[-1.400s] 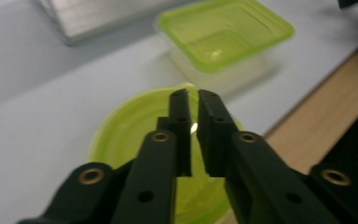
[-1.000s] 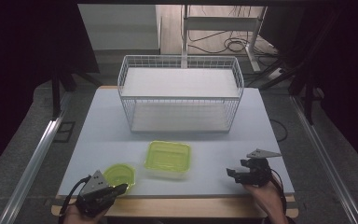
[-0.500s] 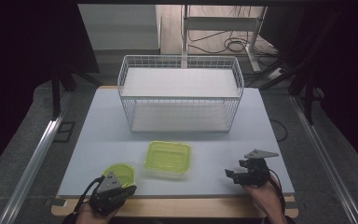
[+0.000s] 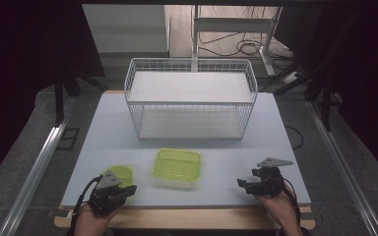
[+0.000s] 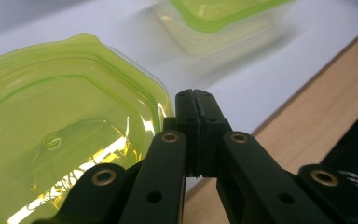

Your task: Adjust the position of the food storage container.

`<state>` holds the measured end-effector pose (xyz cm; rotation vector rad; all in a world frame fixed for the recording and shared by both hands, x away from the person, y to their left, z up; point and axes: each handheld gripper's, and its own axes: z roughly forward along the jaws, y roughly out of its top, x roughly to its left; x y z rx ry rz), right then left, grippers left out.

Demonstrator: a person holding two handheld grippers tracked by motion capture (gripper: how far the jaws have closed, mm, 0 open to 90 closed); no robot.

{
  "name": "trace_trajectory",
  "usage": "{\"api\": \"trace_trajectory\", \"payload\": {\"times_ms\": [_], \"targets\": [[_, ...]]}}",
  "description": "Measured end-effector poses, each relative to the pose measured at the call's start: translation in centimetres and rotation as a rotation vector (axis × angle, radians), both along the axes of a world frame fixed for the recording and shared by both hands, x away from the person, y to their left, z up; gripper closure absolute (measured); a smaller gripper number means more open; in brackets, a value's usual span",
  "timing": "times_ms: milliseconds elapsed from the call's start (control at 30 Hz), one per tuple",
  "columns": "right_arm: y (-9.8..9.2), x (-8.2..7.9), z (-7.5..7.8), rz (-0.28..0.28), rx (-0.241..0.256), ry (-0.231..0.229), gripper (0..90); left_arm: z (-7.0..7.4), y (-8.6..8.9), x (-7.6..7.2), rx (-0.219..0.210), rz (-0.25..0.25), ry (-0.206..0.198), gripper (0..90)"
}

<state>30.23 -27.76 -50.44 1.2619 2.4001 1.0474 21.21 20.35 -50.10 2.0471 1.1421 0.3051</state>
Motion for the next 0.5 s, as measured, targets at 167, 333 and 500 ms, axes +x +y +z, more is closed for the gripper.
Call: {"api": "trace_trajectory", "payload": {"times_ms": [167, 333, 500], "targets": [[0.0, 0.0, 0.0, 0.000, -0.005, 0.000, 25.0, 0.0, 1.0, 0.8, 0.013, 0.026, 0.001, 90.0], [0.0, 0.1, -0.1, -0.004, -0.002, 0.005, 25.0, 0.0, 2.4, 2.0, 0.031, 0.059, 0.001, 89.9], [0.0, 0.1, 0.0, -0.008, 0.001, 0.007, 25.1, 0.0, 3.4, 2.9, 0.046, 0.088, 0.000, 89.9]]}}
